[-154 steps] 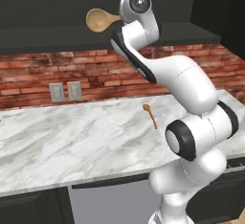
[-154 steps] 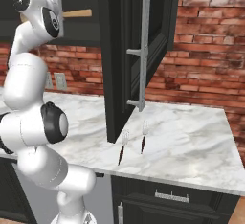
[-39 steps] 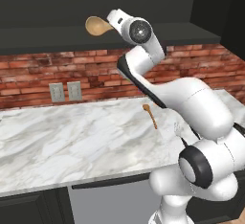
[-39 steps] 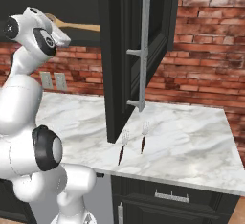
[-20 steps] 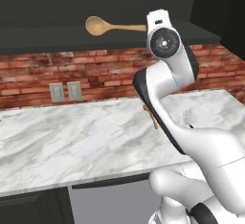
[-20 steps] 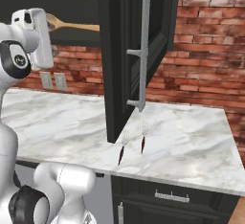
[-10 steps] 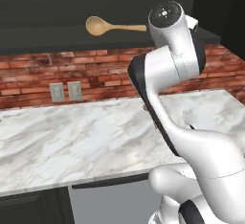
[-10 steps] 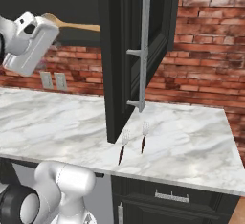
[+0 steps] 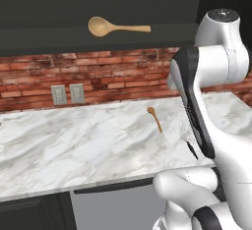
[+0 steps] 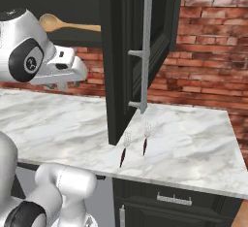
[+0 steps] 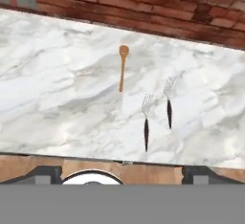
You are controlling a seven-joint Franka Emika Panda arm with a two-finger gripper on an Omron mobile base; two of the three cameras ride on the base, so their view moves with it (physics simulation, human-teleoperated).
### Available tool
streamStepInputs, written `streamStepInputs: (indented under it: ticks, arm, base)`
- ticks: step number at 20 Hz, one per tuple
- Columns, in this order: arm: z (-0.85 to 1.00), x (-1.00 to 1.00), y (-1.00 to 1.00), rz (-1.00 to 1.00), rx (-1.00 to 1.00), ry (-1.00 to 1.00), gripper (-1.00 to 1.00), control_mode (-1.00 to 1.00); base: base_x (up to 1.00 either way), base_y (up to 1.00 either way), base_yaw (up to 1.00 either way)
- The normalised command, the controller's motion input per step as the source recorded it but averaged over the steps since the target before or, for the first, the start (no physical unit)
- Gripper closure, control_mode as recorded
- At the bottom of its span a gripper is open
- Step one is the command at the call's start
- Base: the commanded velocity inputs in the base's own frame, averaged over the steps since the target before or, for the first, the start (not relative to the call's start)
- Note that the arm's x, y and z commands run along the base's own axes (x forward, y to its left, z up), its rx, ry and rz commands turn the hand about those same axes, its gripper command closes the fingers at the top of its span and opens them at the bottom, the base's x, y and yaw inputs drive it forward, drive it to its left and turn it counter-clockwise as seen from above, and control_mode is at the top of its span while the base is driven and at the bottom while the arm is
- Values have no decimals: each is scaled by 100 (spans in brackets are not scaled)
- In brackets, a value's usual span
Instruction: Organize the utensils by type. Pick up the wooden spoons from the counter and place them in the open cabinet. Then pick up the metallic utensils from the counter and place them in the open drawer.
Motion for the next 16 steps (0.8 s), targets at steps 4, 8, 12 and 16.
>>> streamStepInputs:
  ticks: [4,8,12,16]
  arm:
    - [-93,-12,-25,-21,39,-10,-100,-100]
    - [-83,25,-2,-23,28,3,-100,-100]
    - [-80,62,-8,-21,21,11,-100,-100]
    - [-65,76,-18,-13,12,11,-100,-100]
  base:
    - [0,0,0]
    - [0,0,0]
    - [0,0,0]
    - [0,0,0]
